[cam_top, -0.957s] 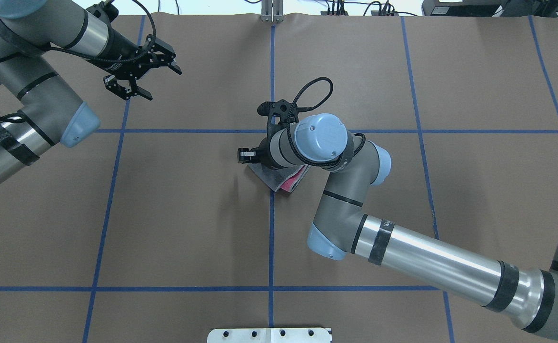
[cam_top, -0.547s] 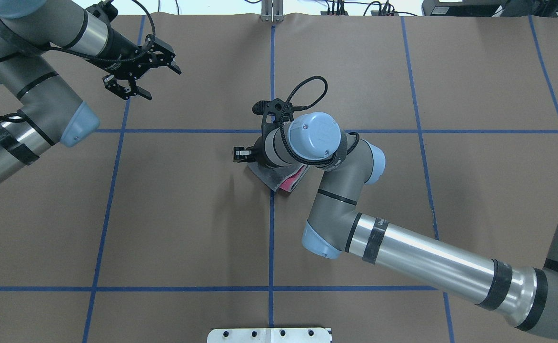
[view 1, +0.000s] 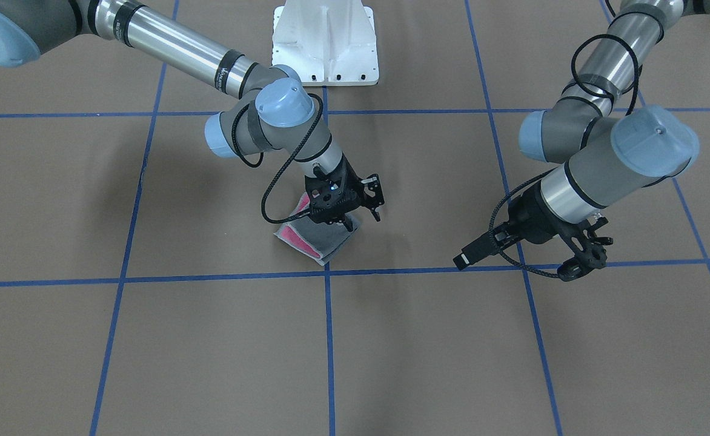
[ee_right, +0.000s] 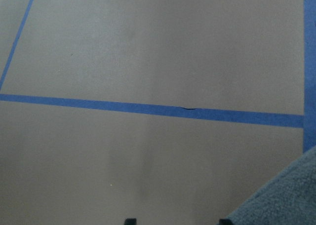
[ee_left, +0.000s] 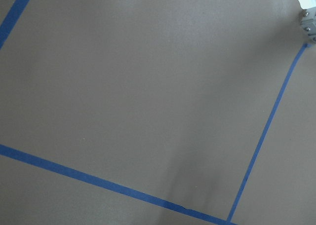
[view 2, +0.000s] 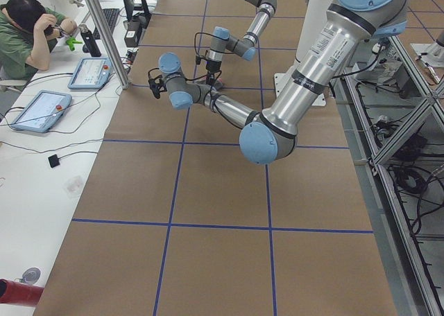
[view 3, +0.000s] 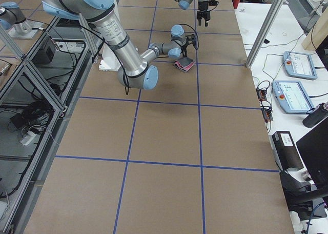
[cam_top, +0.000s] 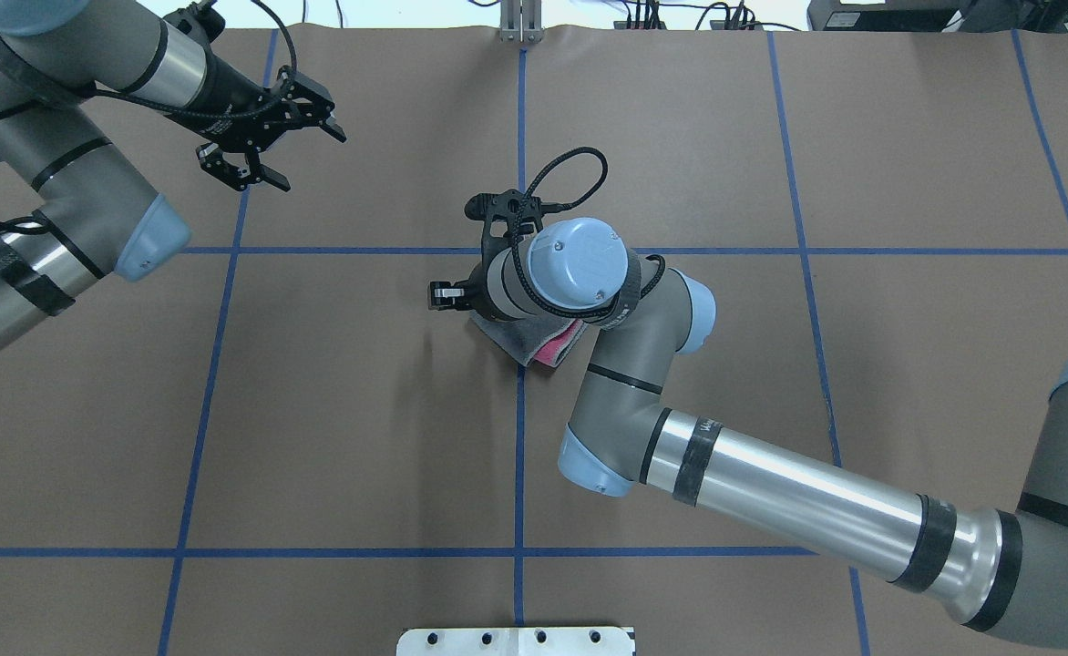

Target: Fold towel twice with both arms

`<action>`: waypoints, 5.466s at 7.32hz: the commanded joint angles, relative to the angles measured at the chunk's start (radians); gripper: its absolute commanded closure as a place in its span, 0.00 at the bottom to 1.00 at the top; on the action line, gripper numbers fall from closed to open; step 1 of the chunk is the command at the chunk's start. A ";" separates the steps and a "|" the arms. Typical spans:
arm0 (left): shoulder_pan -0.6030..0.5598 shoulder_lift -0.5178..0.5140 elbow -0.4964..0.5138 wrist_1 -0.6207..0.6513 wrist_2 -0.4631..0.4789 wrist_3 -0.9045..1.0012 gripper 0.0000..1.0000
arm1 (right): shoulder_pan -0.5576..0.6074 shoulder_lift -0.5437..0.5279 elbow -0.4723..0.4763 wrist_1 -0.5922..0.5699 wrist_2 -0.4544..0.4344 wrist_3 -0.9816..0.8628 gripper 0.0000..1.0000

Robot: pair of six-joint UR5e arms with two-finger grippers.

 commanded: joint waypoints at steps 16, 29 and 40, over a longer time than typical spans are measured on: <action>-0.580 0.416 -0.106 0.510 0.089 1.666 0.00 | 0.844 -0.359 0.288 -0.956 0.488 -1.149 0.01; -0.595 0.618 -0.284 0.601 0.019 1.661 0.00 | 1.064 -0.927 0.394 -0.643 0.643 -1.169 0.01; -0.578 0.615 -0.294 0.601 0.025 1.660 0.00 | 1.115 -0.925 0.521 -0.738 0.670 -1.152 0.01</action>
